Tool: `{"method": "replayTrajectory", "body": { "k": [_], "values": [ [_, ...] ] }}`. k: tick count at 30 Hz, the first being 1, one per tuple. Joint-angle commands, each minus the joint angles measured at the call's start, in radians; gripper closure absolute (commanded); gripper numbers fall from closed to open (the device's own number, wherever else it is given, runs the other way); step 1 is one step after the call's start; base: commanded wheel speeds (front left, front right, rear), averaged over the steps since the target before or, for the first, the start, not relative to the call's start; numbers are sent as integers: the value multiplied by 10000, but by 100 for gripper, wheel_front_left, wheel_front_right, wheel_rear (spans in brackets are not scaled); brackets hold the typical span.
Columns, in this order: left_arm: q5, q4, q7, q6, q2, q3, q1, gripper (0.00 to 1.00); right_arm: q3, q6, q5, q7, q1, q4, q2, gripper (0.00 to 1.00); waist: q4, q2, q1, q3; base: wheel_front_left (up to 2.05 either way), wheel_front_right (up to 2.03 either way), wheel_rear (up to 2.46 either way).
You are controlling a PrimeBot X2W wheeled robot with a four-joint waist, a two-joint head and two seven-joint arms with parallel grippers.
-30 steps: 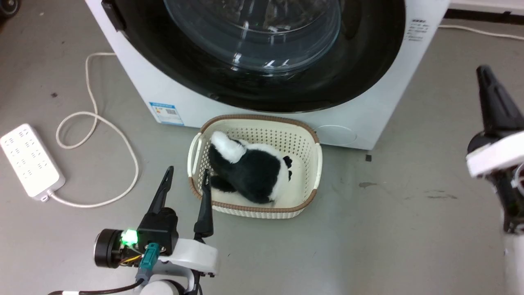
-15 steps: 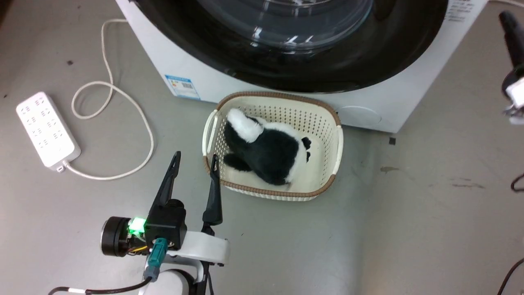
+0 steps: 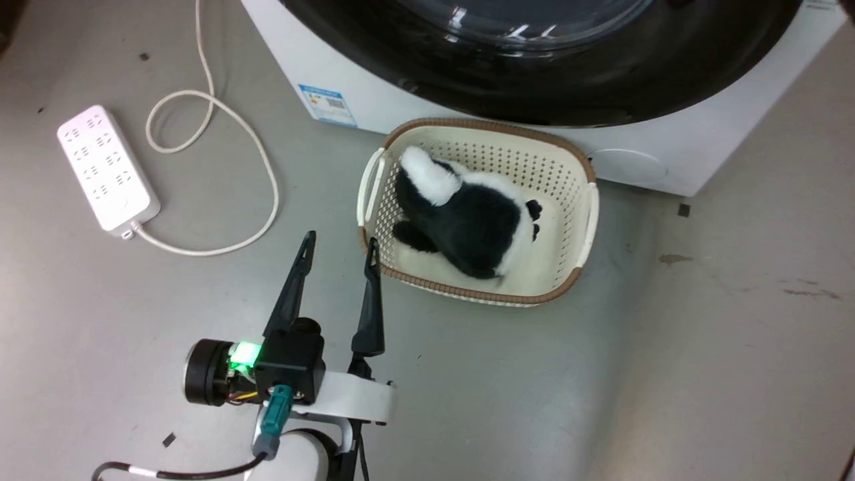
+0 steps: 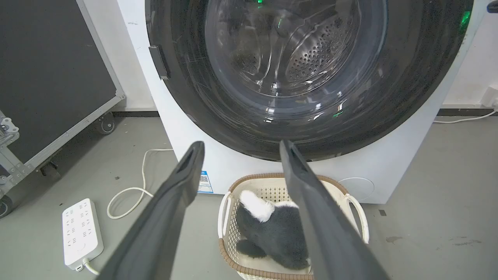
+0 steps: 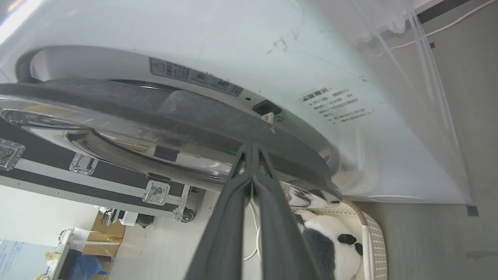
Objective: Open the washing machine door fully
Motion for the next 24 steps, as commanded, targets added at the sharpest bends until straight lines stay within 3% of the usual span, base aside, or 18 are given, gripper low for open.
{"method": "replayTrajectory", "body": {
  "k": [1, 12, 24],
  "values": [
    [-70, -20, -121, 104, 7, -118, -196, 0, -179, -4, 210, 195, -463, 230, -139, 100, 102, -1, -1, 105, 0, 0, 0],
    [-182, -86, -351, 421, 7, -544, -435, 0, -1603, -5, 405, 1879, -2518, 2020, -310, 100, 520, -1, -1, 601, 0, 0, 0],
    [-254, -89, -567, 705, 7, -876, -675, 0, -2594, -6, -16, 3402, -3545, 2355, -120, 100, 814, -1, -1, 964, 0, 0, 0]
  ]
}}
